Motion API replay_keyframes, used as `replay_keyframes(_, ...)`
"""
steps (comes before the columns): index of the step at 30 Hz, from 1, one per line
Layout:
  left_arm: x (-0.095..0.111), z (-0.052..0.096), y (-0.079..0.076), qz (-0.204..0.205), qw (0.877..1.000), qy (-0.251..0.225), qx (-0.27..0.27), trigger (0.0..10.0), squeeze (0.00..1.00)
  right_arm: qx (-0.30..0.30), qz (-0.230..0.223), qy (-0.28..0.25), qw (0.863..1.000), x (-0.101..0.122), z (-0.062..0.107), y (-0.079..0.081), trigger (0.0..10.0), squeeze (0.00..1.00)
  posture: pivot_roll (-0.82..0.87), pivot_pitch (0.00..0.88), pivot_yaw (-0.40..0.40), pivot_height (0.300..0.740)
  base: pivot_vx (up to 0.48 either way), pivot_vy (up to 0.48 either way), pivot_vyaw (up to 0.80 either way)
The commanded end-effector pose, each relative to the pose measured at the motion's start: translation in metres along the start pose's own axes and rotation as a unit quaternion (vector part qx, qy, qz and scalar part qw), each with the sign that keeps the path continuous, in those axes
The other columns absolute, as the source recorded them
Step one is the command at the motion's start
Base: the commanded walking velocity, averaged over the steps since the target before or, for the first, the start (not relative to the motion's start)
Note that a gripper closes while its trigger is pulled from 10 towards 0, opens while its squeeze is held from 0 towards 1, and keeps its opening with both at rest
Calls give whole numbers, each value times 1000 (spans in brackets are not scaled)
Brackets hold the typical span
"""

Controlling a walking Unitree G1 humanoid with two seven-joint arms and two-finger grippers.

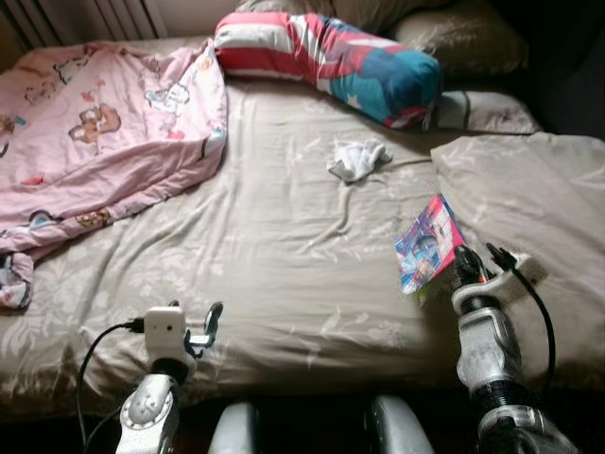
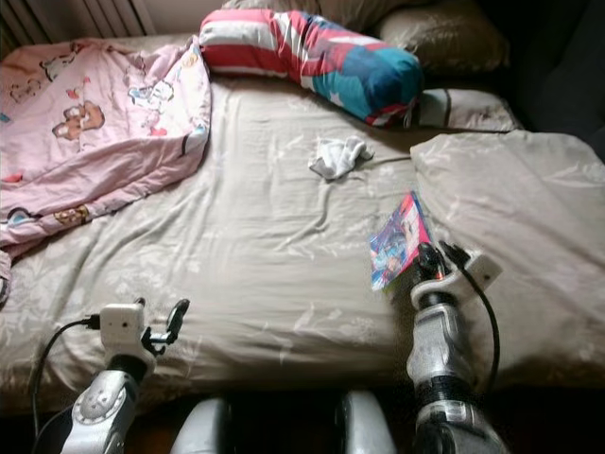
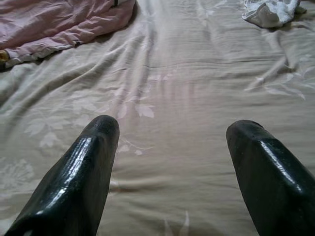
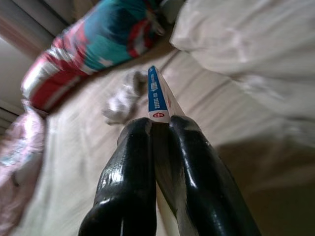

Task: Clean up the room

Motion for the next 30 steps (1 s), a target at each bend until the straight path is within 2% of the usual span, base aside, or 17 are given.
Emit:
replay_keyframes(1,-3,6,7,-8,1000,11,3,10000,0,21,-22,-14,999,7,-5,8,10000,0,116,221,66,632,0,0,0)
replay_keyframes(2,-3,7,8,-11,1000,11,2,10000,0,21,-54,-20,998,10,-8,8,10000,0,120,231,74,632,0,0,0)
replay_keyframes(4,-3,8,7,-13,1000,14,-3,10000,0,4,-111,-14,994,4,-5,-1,10000,0,123,238,81,632,0,0,0)
replay_keyframes(6,-3,9,6,-15,1000,15,-7,10000,0,-3,-126,-6,992,-1,-2,-5,10000,0,126,240,83,632,0,0,0)
replay_keyframes(7,-3,10,5,-17,1000,15,-11,10000,0,3,-135,12,991,-12,4,-9,10000,0,133,247,89,632,0,0,0)
replay_keyframes(9,-3,13,5,-24,999,17,-17,10000,0,-15,-126,31,991,-25,13,-18,10000,0,137,254,94,632,0,0,0)
replay_keyframes(13,-3,17,6,-25,999,22,-18,10000,0,-59,-122,36,990,-31,22,-34,10000,0,135,264,97,632,0,0,0)
replay_keyframes(14,-4,19,6,-24,999,26,-19,10000,0,-88,-125,40,987,-34,29,-44,10000,0,134,272,99,632,0,0,0)
replay_keyframes(17,-6,23,5,-24,999,31,-22,10000,0,-124,-132,38,983,-35,38,-58,10000,0,132,280,98,632,0,0,0)
replay_keyframes(20,-7,24,4,-23,999,33,-23,10000,0,-131,-123,36,983,-33,40,-62,10000,0,130,287,99,632,0,0,0)
replay_keyframes(24,-9,28,0,-20,999,38,-28,10000,0,-156,-107,17,982,-21,42,-73,10000,0,126,295,98,632,0,0,0)
replay_keyframes(30,-8,27,-2,-17,999,41,-30,10000,0,-153,-74,-5,985,-5,34,-70,10000,0,126,294,100,632,0,0,0)
Point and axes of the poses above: a point about 5 cm out from each wrist's last joint towards the gripper, its own z axis pointing back from the gripper into the wrist, its own x axis along the axis of the wrist's last joint, y = z × x, the point moved 1 cm from there along -z, pointing out of the wrist towards the gripper, and after that the axes turned 4 degrees about -z, right-handed, at the moved point
